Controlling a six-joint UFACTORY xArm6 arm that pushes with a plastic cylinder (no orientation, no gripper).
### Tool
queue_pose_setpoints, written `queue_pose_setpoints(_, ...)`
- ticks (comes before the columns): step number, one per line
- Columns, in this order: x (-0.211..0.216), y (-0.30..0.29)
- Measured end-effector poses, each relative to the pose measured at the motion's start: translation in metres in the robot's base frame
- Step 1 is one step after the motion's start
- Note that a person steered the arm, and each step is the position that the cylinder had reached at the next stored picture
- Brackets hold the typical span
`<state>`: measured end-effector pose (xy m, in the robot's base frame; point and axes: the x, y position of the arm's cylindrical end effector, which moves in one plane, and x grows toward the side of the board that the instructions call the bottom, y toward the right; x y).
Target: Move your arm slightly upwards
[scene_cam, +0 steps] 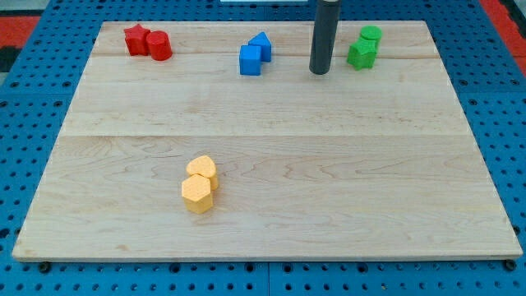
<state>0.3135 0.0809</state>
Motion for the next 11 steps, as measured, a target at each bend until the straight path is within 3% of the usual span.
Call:
queue_pose_setpoints(8, 0.010, -0.003)
queue_pose_setpoints(10, -0.041, 0.002)
queue_pose_setpoints(11, -0.092, 0.051)
